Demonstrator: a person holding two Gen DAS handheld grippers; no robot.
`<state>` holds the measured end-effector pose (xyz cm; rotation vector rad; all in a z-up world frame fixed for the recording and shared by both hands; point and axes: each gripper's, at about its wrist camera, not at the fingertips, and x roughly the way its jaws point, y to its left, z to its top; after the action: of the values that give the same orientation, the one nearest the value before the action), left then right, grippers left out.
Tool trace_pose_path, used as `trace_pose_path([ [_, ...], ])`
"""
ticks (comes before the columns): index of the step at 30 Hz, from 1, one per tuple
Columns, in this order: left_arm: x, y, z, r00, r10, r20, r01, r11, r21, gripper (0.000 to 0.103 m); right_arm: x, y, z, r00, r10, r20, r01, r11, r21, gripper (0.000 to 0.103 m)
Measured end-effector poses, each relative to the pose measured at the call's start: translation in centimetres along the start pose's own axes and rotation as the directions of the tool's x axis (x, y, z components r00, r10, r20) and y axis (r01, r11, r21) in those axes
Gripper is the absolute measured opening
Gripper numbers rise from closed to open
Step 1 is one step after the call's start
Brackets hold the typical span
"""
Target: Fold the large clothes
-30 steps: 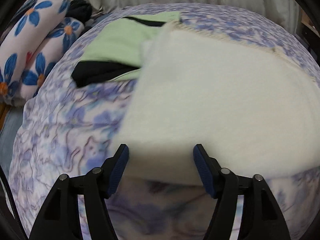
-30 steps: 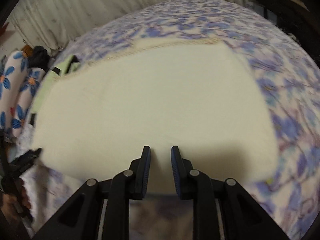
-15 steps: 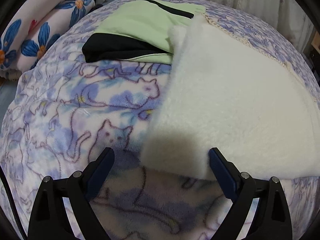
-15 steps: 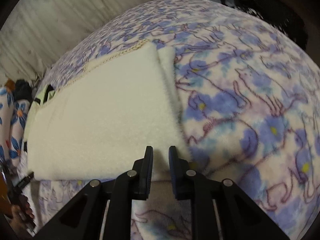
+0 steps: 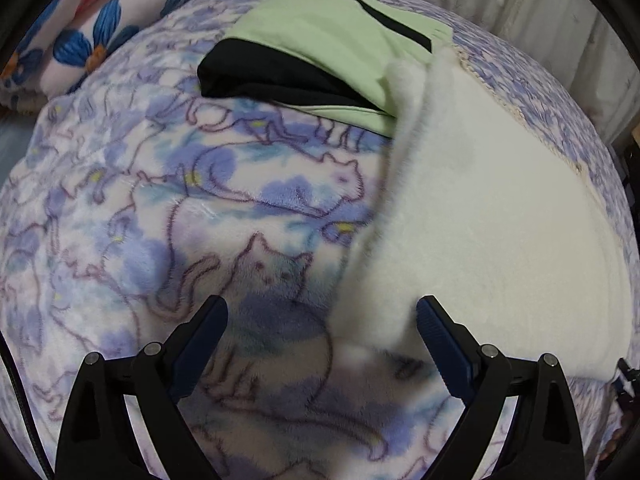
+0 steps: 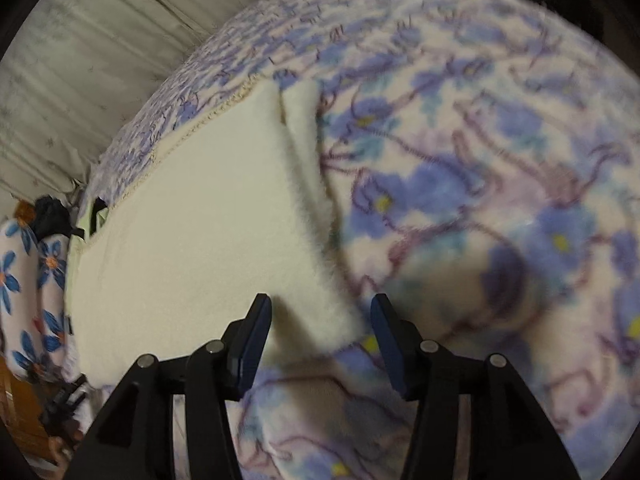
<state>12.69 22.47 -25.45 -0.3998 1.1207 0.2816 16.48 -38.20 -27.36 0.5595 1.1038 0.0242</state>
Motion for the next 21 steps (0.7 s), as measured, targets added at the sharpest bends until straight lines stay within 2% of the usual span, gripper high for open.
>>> trace_pose_path([
  [2, 1.0, 0.5, 0.3, 1.000, -0.024, -0.021, 0.023, 1.000, -0.016, 0.096, 0.4, -0.4, 0.1, 0.999, 0.046, 0.006, -0.046, 0.998, 0.036, 0.052],
  [3, 1.4, 0.8, 0.4, 0.999, -0.036, -0.029, 0.035, 0.999, -0.028, 0.101, 0.6, -0.5, 0.2, 0.998, 0.066, 0.004, -0.066, 0.997, 0.047, 0.053],
  [6, 2.8, 1.2, 0.7, 0.996, -0.069, -0.049, 0.065, 0.995, -0.075, 0.103, 0.8, -0.4, 0.2, 0.998, 0.066, -0.007, -0.066, 0.997, 0.039, 0.051],
  [10, 3.2, 0.6, 0.7, 0.998, -0.053, -0.037, 0.049, 0.994, -0.095, 0.100, 0.2, -0.6, 0.3, 0.998, 0.063, -0.015, -0.063, 0.997, 0.033, 0.026],
  [11, 3.1, 0.3, 0.7, 0.998, -0.060, -0.036, 0.056, 0.994, -0.096, 0.094, -0.1, -0.6, 0.3, 0.998, 0.065, -0.013, -0.065, 0.998, 0.026, 0.022],
  [12, 2.9, -0.1, 0.6, 0.995, -0.088, -0.036, 0.085, 0.993, -0.086, 0.063, -0.5, -0.4, 0.2, 0.998, 0.060, -0.009, -0.060, 0.998, 0.011, 0.020],
  [13, 2.6, -1.1, 0.5, 0.987, -0.157, -0.043, 0.154, 0.986, -0.060, 0.027, -0.7, -0.2, 0.2, 0.999, 0.049, -0.008, -0.049, 0.999, -0.002, 0.019],
  [14, 2.2, -1.9, 0.4, 0.993, -0.113, -0.042, 0.111, 0.993, -0.028, 0.024, -0.9, 0.3, 0.3, 1.000, 0.029, -0.004, -0.029, 0.999, -0.026, 0.017],
  [15, 1.8, -3.0, 0.4, 0.998, -0.063, -0.029, 0.064, 0.998, 0.024, 0.016, -1.1, 0.6, 0.4, 1.000, 0.017, 0.000, -0.017, 0.999, -0.040, 0.017],
  [17, 1.0, -4.3, 0.3, 1.000, -0.009, -0.007, 0.009, 0.996, 0.092, 0.013, -1.8, 1.3, 0.7, 1.000, -0.002, 0.008, 0.003, 0.998, -0.060, 0.015],
  [20, 0.4, -4.5, 0.3, 1.000, 0.010, 0.011, -0.012, 0.991, 0.131, 0.012, -2.6, 2.0, 0.7, 0.999, -0.020, 0.043, 0.025, 0.993, -0.112, 0.015],
  [21, 0.8, -4.3, 0.2, 1.000, 0.015, 0.001, -0.015, 0.990, 0.140, 0.012, -2.0, 2.0, 0.5, 0.999, -0.040, 0.031, 0.044, 0.990, -0.131, 0.015],
])
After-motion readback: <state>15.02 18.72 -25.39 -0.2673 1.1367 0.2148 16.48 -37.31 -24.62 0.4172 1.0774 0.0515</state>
